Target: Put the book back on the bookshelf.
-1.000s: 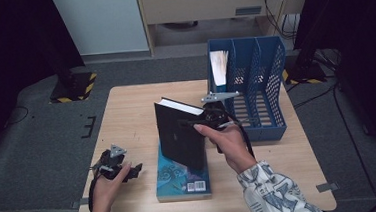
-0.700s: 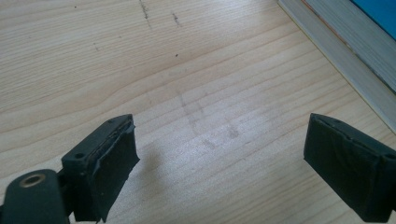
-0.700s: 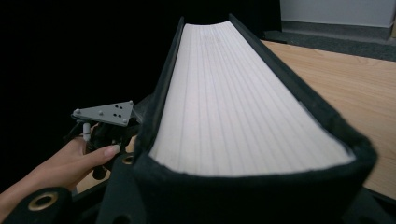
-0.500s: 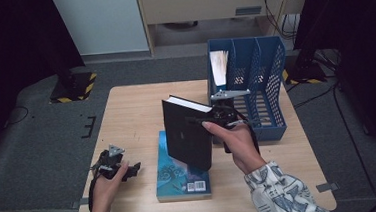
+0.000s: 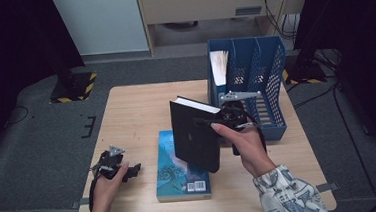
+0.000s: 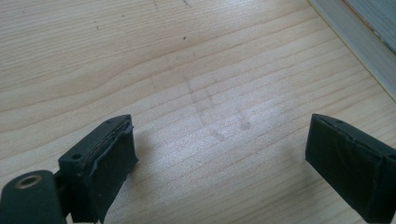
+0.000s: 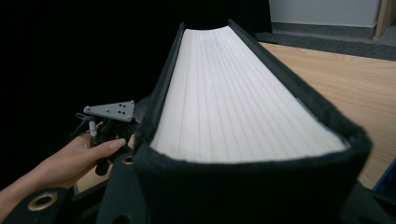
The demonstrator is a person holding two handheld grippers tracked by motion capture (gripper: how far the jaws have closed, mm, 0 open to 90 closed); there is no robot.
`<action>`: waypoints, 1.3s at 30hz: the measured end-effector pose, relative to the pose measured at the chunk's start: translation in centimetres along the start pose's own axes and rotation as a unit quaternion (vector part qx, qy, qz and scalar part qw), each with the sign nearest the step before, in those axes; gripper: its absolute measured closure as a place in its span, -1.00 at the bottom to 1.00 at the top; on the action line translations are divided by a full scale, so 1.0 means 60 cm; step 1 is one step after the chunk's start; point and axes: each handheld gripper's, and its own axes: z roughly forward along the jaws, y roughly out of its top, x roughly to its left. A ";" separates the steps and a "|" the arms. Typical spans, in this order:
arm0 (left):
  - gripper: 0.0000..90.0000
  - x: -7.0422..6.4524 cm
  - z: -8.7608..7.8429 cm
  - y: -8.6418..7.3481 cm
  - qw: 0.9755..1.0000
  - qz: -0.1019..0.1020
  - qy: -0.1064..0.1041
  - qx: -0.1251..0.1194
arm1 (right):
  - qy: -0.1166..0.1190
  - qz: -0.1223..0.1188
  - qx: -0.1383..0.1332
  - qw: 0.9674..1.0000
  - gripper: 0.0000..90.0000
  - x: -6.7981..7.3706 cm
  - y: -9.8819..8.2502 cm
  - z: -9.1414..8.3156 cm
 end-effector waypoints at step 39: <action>-0.93 -0.005 0.009 -0.006 1.000 0.010 0.011 -0.007 | -0.007 0.016 -0.016 1.000 0.17 -0.010 -0.019 -0.057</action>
